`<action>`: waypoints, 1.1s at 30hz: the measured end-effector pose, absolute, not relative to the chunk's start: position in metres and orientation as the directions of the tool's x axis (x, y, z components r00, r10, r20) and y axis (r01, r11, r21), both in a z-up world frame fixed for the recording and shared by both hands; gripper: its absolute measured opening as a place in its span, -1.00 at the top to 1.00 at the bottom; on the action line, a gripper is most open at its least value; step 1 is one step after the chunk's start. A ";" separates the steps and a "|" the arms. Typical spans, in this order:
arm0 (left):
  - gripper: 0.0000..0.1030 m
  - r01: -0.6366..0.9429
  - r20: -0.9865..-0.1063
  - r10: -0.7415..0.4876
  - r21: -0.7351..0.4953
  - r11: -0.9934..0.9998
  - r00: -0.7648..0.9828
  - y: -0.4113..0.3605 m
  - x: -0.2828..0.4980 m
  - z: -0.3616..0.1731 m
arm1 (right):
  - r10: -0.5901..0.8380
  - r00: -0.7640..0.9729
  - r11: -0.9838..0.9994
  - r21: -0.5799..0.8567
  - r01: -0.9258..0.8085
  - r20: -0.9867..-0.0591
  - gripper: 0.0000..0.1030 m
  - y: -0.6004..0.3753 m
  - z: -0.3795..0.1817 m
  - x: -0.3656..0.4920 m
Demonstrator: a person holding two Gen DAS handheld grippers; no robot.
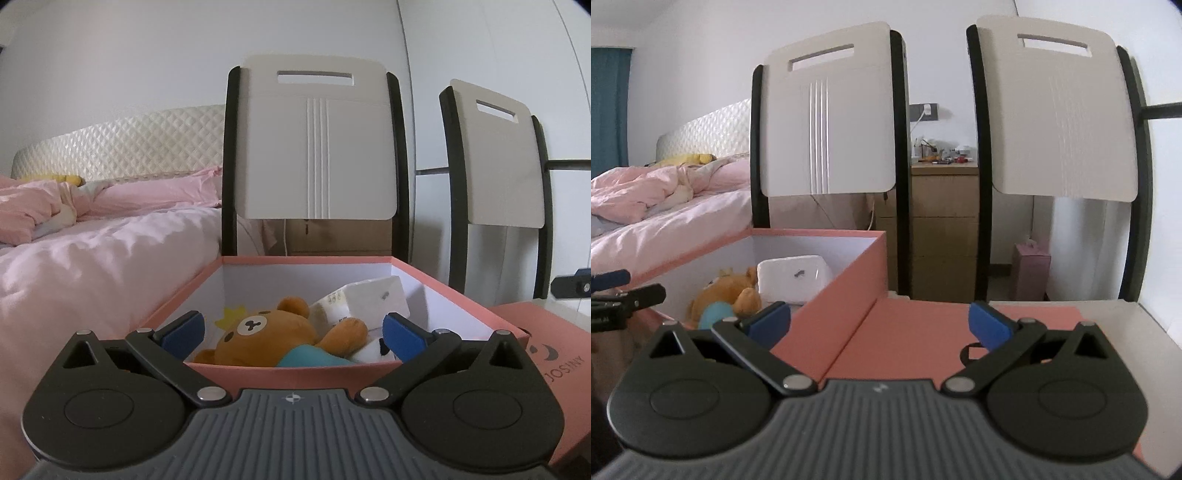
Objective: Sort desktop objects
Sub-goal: 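Withdraw the right gripper up and away from the box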
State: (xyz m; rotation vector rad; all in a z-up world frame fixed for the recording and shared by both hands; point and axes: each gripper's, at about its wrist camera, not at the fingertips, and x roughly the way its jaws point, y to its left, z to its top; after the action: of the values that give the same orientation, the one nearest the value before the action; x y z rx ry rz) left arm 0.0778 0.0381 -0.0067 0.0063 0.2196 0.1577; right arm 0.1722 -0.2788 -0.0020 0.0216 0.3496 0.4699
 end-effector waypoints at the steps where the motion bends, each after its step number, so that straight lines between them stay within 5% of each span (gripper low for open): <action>1: -1.00 -0.153 -0.210 0.156 0.028 0.988 0.965 0.037 0.077 -0.007 | 0.445 0.841 0.894 0.101 -0.436 -0.309 -1.00 -0.281 -0.001 0.171; 33: -1.00 -0.133 -0.217 0.136 0.030 0.991 0.967 0.031 0.079 -0.014 | 0.398 0.864 0.916 0.096 -0.388 -0.308 -1.00 -0.291 -0.011 0.183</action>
State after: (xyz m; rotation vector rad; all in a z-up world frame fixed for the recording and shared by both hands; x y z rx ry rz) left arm 0.0795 0.0313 -0.0136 0.0154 0.2209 0.1362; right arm 0.1834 -0.2906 -0.0111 0.0313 0.3290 0.4123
